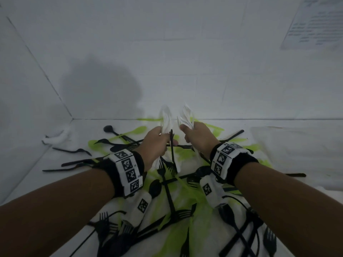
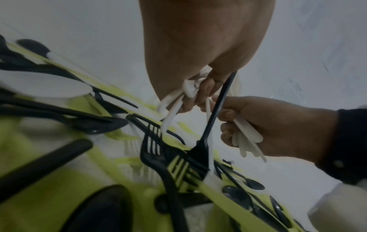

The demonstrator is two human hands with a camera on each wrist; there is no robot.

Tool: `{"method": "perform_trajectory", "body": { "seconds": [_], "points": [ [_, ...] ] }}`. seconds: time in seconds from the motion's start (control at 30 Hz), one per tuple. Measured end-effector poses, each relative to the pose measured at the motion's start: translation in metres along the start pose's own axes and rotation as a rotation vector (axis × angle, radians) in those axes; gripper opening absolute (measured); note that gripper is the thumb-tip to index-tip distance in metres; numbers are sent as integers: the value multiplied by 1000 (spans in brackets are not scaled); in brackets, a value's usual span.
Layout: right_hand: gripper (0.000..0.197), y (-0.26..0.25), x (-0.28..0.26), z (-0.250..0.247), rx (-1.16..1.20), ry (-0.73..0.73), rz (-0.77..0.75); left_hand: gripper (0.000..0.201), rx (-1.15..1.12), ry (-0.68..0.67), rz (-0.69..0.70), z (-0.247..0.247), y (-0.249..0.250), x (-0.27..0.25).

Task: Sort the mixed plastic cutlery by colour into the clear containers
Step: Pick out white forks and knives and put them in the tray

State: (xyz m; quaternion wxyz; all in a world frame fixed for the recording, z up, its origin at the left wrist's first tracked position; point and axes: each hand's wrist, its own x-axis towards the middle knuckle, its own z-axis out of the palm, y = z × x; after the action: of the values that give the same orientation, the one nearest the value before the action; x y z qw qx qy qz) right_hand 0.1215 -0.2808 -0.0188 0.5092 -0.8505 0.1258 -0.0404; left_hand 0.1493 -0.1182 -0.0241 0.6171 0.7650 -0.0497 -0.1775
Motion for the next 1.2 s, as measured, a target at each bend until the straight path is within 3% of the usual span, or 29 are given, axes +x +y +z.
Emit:
{"method": "perform_trajectory", "body": {
  "seconds": [0.1, 0.23, 0.33, 0.43, 0.57, 0.67, 0.73, 0.8, 0.87, 0.93, 1.0, 1.07, 1.2],
  "points": [
    [37, -7, -8, 2, -14, -22, 12, 19, -92, 62, -5, -10, 0, -6],
    [27, -12, -10, 4, 6, -18, 24, 22, -125, 33, -42, -22, 0, -10],
    [21, -15, -8, 13, 13, -9, 24, 20, -208, 127, -65, -32, 3, -12],
    [27, -18, -6, 25, -29, 8, -5, 10, -420, 247, -38, -42, 5, -12],
    [37, -32, -9, 43, -72, -18, -61, 10, -423, 335, 12, -54, 4, -15],
    [42, -46, -18, 57, -16, -110, -85, 27, -511, 420, -11, -67, -3, -17],
    [41, -54, -25, 66, 6, -260, -112, 38, -590, 467, -61, -78, -8, -18],
    [27, -59, -30, 78, -99, -406, -190, 33, -618, 542, -73, -88, -11, -20],
    [26, -62, -30, 89, -313, -460, -255, 36, -587, 619, -104, -98, -17, -17],
    [36, -61, -27, 97, -473, -447, -278, 41, -595, 662, -93, -109, -23, -13],
    [41, -58, -25, 98, -536, -396, -260, 25, -661, 677, -53, -120, -20, -15],
    [43, -53, -20, 95, -542, -345, -219, 12, -686, 690, -40, -133, -15, -21],
    [38, -48, -11, 96, -523, -273, -162, 9, -528, 695, 40, -159, -14, -33]
  ]
}}
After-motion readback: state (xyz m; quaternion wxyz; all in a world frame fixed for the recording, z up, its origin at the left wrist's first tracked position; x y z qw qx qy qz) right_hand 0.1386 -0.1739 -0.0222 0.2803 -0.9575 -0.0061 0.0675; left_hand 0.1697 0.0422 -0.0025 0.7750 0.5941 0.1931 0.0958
